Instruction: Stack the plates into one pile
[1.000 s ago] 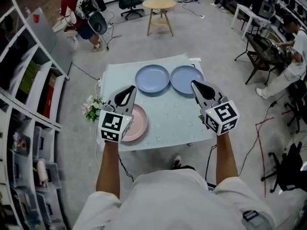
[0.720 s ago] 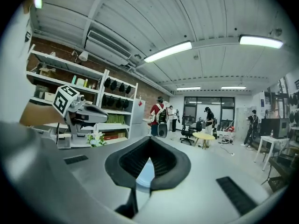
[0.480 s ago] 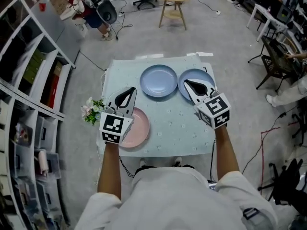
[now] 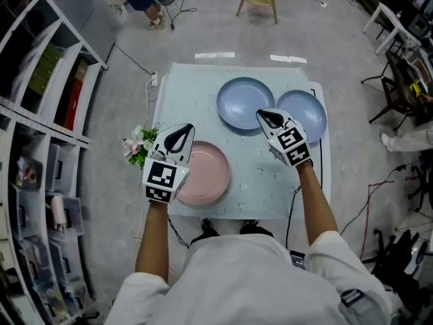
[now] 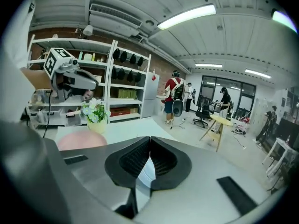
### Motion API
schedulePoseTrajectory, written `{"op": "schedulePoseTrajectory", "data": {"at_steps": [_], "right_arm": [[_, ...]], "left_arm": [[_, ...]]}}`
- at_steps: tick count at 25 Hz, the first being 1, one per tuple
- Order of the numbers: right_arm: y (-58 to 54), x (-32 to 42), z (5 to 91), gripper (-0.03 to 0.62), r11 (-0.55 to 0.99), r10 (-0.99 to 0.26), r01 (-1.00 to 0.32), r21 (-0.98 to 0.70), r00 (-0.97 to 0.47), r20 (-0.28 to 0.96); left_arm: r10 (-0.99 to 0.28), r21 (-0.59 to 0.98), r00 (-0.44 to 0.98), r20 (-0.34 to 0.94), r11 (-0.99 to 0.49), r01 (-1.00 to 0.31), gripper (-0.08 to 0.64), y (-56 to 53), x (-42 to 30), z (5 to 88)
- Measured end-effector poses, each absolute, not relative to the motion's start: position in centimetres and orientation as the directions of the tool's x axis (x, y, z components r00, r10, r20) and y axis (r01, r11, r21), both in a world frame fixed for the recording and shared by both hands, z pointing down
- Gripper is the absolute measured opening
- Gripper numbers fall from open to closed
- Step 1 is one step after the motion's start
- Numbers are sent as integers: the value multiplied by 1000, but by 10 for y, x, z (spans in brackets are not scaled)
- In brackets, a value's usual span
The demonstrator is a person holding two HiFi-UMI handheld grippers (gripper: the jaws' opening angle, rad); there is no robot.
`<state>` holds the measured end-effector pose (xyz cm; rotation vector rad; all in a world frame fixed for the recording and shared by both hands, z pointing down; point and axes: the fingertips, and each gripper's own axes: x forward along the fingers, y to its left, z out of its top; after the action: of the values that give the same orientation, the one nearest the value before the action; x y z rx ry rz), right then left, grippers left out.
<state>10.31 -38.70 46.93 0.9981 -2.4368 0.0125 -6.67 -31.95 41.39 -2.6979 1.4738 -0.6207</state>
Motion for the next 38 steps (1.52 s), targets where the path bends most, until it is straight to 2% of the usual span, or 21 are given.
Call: {"op": "schedulePoseTrajectory", "data": {"at_steps": [12, 18, 22, 26, 32, 38], "right_arm": [[-416, 33, 616, 176, 879, -406, -464, 113, -600, 689], [-428, 17, 673, 201, 913, -342, -385, 130, -554, 759], [-430, 12, 692, 200, 921, -335, -351, 166, -503, 797], [-434, 12, 701, 97, 920, -364, -309, 242, -442, 819], [-431, 14, 696, 70, 901, -417, -301, 312, -399, 817], [-427, 7, 650, 38, 860, -507, -297, 415, -411, 757]], "left_arm": [[-793, -110, 417, 444, -510, -853, 20, -321, -118, 486], [-779, -72, 401, 483, -491, -868, 20, -309, -128, 514], [-774, -61, 382, 505, -473, -879, 20, -298, -137, 526], [-784, -59, 357, 509, -445, -894, 20, -289, -149, 528], [-800, -77, 346, 491, -435, -897, 20, -278, -159, 516], [-824, -103, 338, 455, -425, -899, 20, -264, -173, 495]]}}
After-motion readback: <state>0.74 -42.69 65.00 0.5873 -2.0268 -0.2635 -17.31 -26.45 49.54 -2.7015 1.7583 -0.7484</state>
